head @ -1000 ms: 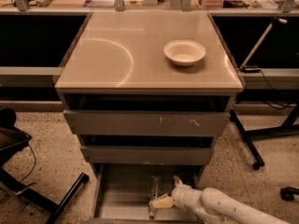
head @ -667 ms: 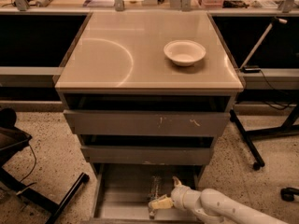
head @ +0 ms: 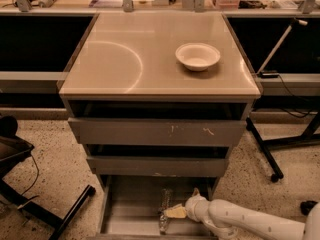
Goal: Pick water bottle from bottom drawer and place on counter
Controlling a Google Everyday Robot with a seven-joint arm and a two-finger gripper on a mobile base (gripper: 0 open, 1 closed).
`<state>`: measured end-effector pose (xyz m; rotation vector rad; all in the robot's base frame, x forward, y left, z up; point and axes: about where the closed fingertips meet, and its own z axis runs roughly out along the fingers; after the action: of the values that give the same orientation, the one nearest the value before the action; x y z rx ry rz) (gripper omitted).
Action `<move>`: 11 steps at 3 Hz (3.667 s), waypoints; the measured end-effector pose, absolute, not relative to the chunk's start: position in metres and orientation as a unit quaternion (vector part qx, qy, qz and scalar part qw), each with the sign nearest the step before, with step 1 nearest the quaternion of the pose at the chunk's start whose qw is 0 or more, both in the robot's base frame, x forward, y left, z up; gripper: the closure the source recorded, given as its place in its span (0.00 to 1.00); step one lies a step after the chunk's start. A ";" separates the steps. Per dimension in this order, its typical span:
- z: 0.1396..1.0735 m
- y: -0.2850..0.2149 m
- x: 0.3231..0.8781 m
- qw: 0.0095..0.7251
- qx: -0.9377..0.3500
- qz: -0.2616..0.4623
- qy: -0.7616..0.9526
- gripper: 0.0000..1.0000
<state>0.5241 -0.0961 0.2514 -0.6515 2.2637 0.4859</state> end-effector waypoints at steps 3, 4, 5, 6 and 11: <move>0.180 -0.066 0.523 0.331 -0.203 0.220 0.895 0.00; 0.180 -0.066 0.523 0.331 -0.203 0.220 0.895 0.00; 0.182 -0.062 0.520 0.350 -0.210 0.252 0.877 0.00; 0.164 -0.042 0.518 0.369 -0.212 0.307 0.851 0.00; 0.148 -0.013 0.513 0.367 -0.194 0.258 0.873 0.00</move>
Offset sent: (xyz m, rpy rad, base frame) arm -0.0087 0.0310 -0.0700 0.1096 0.1019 -0.0306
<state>0.5127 -0.0130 0.1482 -0.4988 2.2424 0.6623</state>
